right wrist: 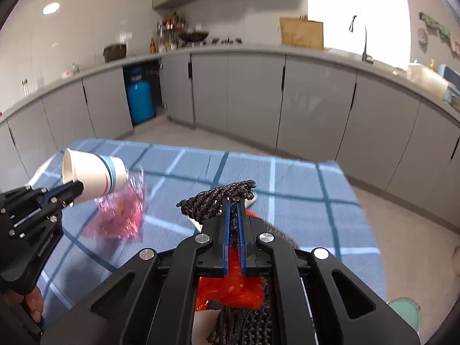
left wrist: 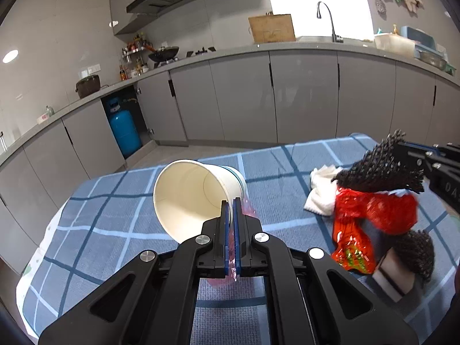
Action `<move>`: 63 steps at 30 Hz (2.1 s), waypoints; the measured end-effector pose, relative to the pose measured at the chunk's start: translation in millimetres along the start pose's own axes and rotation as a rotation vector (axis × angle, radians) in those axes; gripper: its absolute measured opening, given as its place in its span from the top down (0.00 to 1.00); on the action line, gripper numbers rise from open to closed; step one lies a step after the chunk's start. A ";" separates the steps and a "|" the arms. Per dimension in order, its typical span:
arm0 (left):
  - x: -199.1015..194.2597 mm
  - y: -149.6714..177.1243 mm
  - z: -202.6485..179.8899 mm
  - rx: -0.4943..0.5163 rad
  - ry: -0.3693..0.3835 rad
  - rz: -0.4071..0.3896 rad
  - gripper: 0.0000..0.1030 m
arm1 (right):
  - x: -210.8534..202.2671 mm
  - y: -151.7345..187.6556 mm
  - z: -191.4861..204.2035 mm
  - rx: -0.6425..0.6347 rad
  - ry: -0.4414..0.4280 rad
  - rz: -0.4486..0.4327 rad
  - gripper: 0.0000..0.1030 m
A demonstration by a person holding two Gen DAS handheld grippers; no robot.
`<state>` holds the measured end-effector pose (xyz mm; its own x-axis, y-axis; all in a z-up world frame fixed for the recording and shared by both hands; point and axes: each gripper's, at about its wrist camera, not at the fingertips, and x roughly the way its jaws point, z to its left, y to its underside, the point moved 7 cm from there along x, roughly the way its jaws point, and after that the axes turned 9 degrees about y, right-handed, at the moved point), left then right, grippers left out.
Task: Collect trash
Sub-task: 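Grasp the black mesh net with the right tool while the left tool holds the cup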
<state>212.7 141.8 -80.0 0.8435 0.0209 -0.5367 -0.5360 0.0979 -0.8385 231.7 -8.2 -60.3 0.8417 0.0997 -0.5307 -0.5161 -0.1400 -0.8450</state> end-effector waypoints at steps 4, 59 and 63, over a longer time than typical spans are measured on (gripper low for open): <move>-9.1 -9.8 -8.6 0.014 -0.002 -0.021 0.96 | -19.7 -13.8 -11.3 0.036 0.014 -0.071 0.94; -32.9 -57.5 -189.5 0.258 0.192 -0.095 0.96 | -84.2 52.8 -164.1 0.300 0.191 -0.092 0.94; -33.1 -55.3 -212.9 0.286 0.225 -0.096 0.96 | -85.0 64.7 -182.3 0.326 0.220 -0.072 0.93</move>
<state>206.9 -76.2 -35.8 0.8438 -0.2176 -0.4906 -0.3966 0.3631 -0.8431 155.7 -205.3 -57.8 0.8733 -0.1200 -0.4722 -0.4480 0.1829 -0.8751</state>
